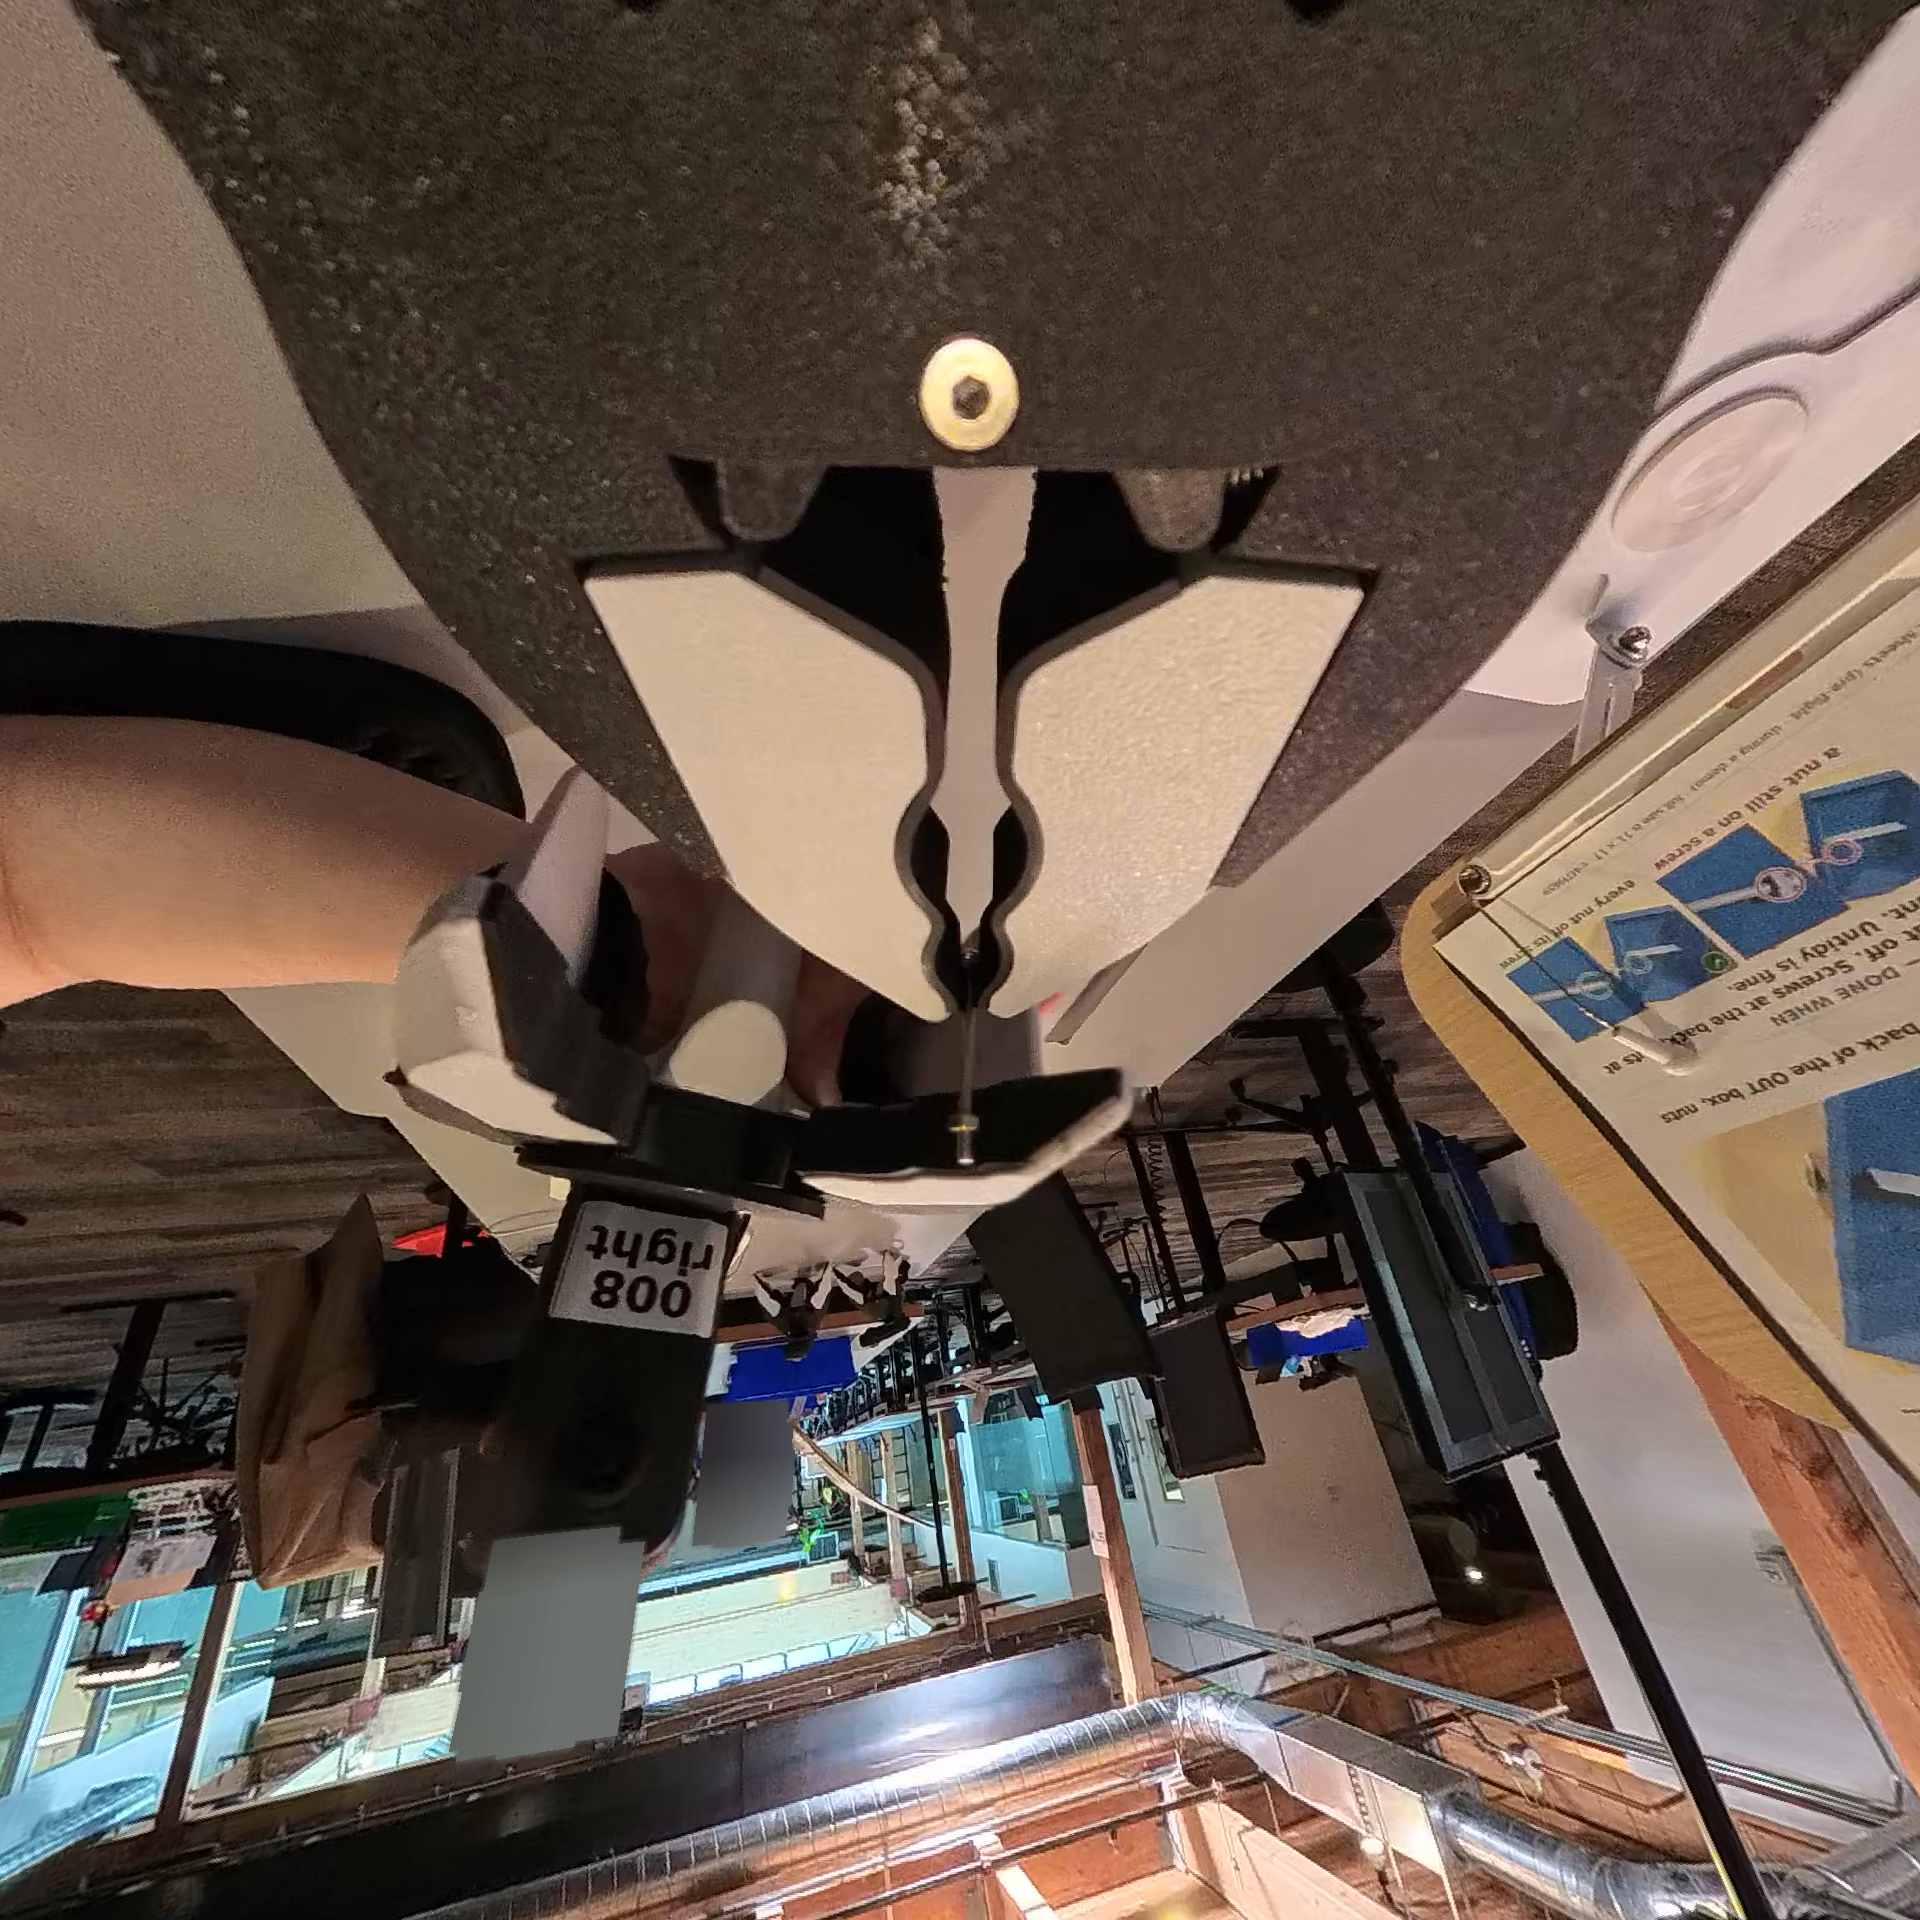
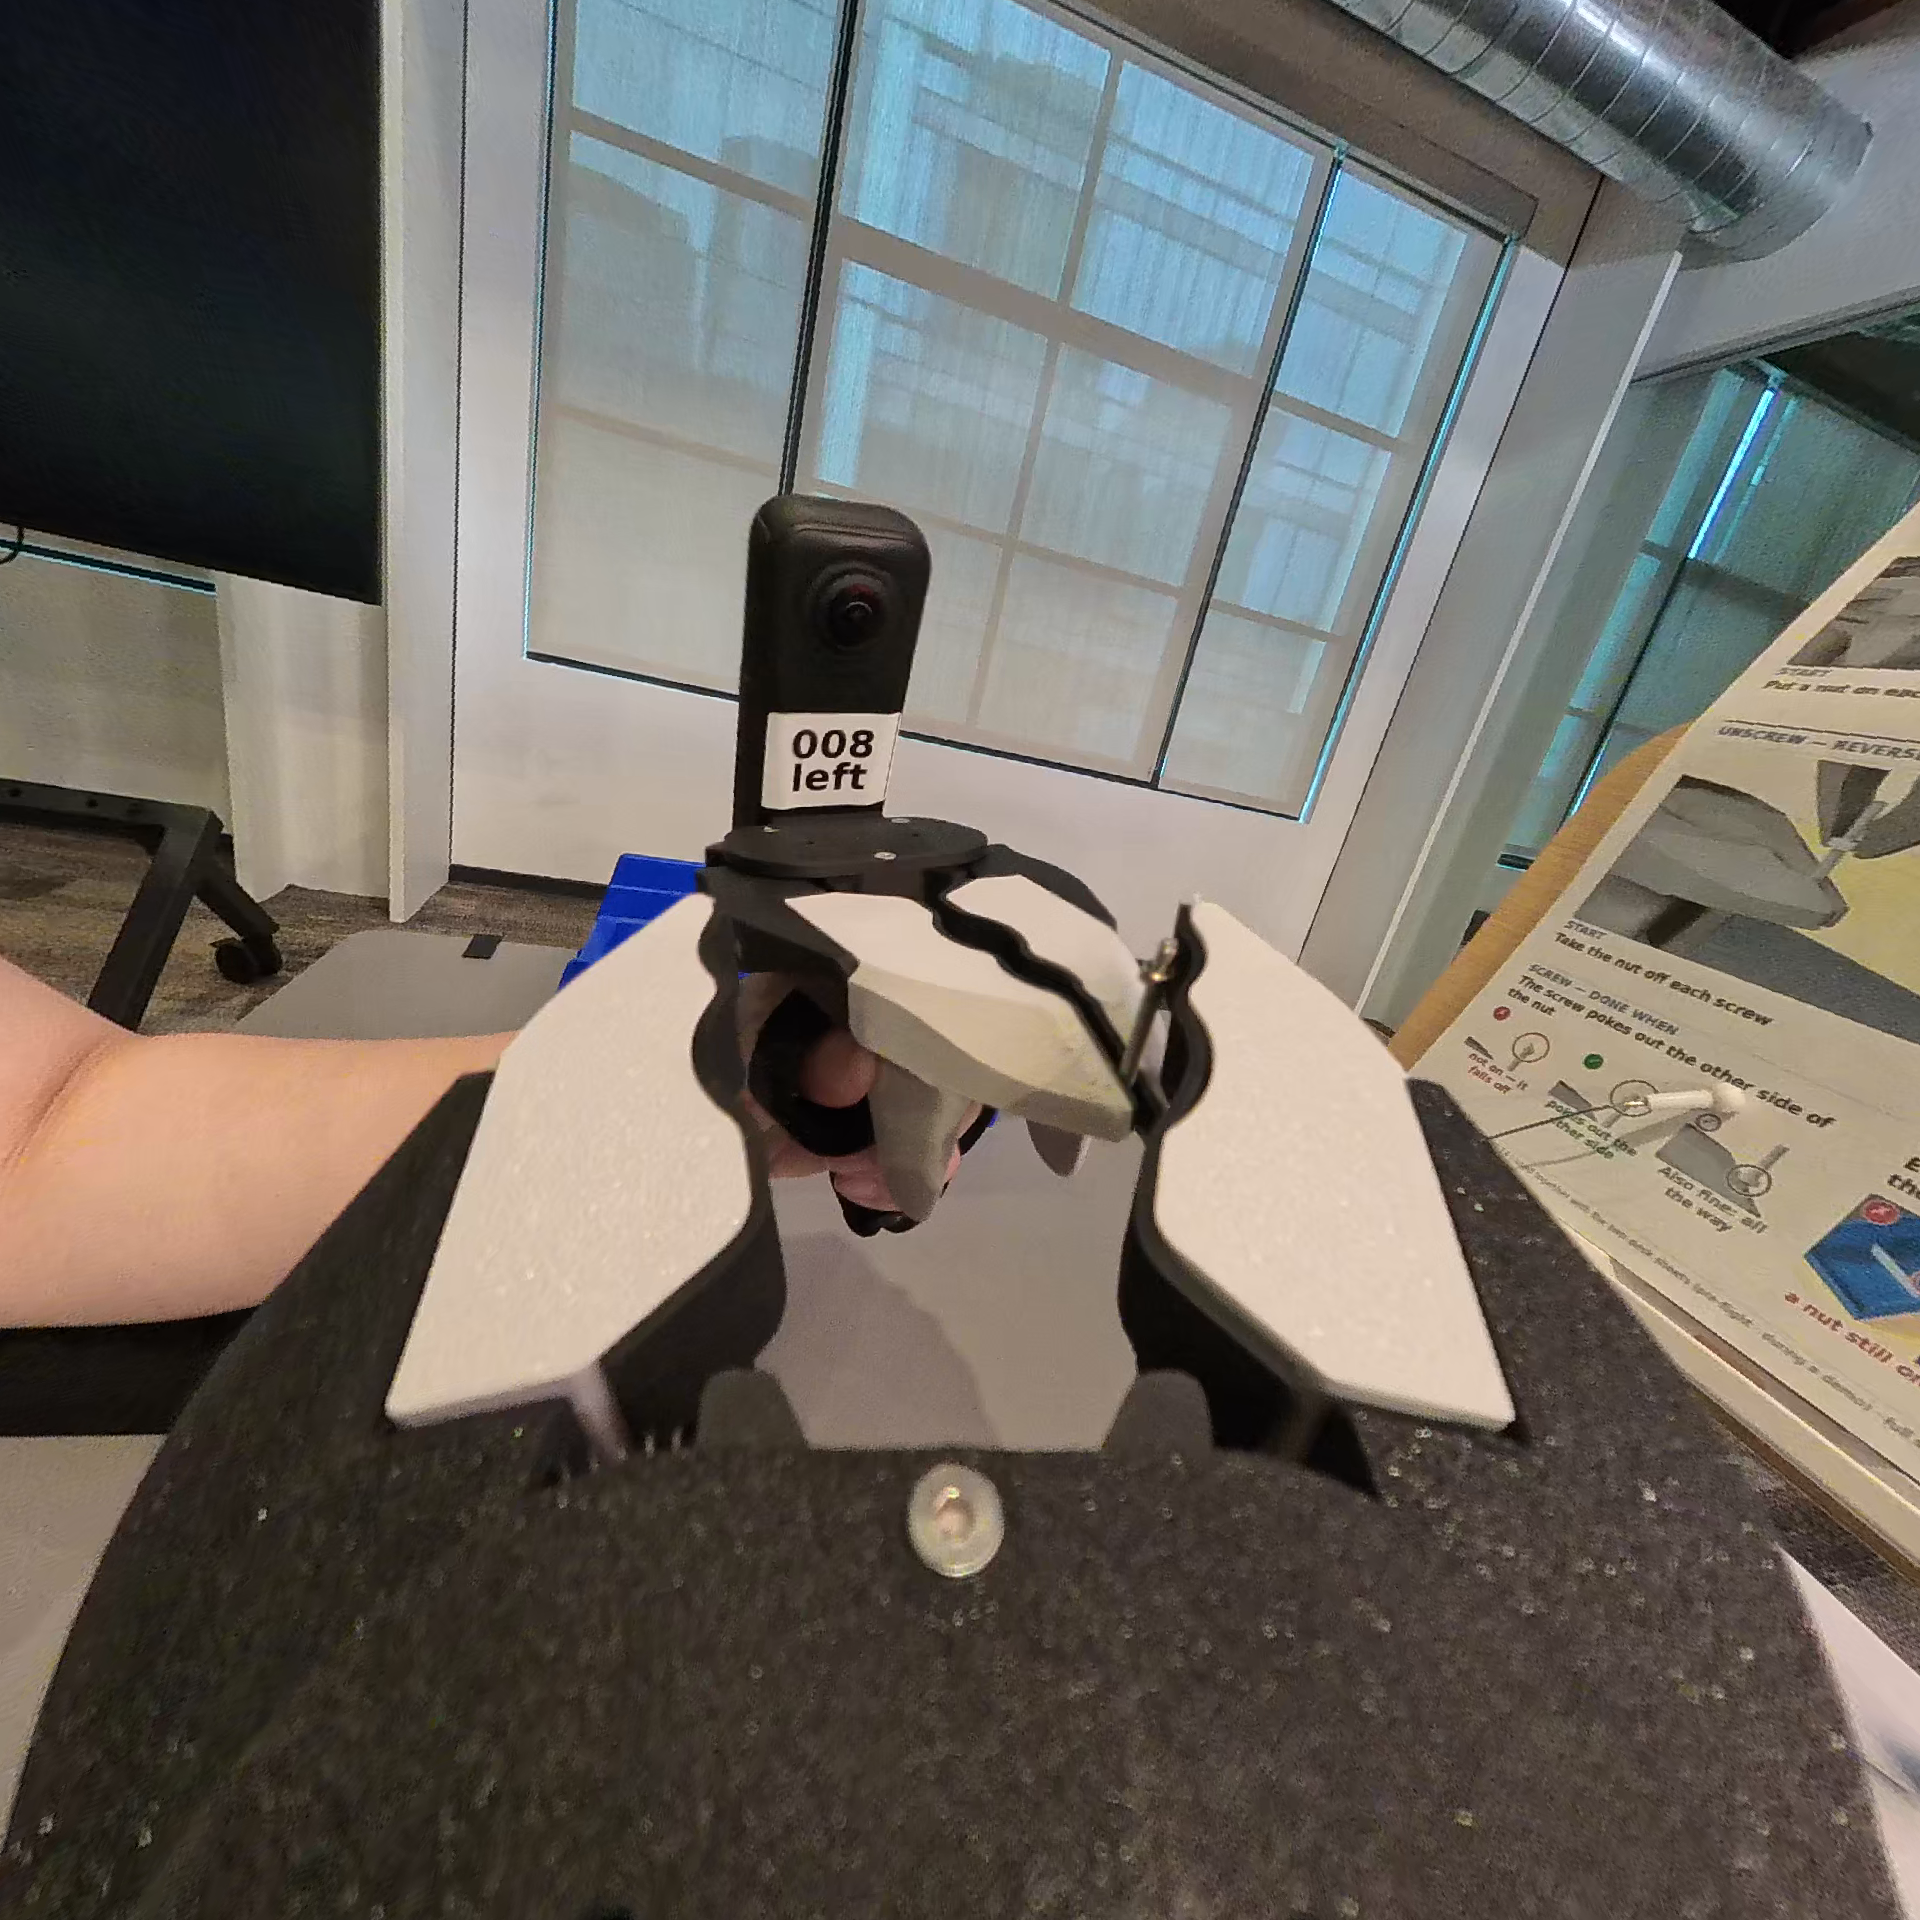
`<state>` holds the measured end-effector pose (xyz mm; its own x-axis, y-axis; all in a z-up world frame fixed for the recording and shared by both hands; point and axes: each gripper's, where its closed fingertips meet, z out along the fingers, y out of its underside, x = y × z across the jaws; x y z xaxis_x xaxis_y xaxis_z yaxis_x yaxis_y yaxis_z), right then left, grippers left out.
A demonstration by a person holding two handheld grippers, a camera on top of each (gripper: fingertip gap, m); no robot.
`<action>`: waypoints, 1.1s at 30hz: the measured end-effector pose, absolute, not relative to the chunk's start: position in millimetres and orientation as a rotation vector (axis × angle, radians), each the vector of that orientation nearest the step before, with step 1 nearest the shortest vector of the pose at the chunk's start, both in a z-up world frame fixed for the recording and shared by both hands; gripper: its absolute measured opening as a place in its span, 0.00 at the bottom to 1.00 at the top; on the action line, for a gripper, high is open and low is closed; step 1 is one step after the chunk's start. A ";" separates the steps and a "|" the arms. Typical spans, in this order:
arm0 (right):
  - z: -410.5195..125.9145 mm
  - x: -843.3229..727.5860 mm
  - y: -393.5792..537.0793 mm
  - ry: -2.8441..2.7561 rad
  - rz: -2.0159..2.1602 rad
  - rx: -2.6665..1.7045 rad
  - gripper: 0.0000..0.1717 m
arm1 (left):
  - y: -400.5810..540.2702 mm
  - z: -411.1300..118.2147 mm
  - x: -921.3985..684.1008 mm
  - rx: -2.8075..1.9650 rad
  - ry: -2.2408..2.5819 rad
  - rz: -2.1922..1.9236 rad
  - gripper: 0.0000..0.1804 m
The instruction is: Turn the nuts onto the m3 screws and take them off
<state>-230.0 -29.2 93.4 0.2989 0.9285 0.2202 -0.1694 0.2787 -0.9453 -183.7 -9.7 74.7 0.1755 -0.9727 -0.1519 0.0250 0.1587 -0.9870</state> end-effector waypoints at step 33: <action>124.6 -88.8 35.0 -0.544 0.353 -1.012 0.49 | 27.1 74.6 -214.8 -1.237 0.978 -0.837 0.01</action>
<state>-88.8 35.0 124.6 0.8142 0.5171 0.2640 -0.0300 0.4915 -0.8703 -214.8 27.1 74.6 0.3696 -0.9184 -0.1410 -0.0020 0.1510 -0.9885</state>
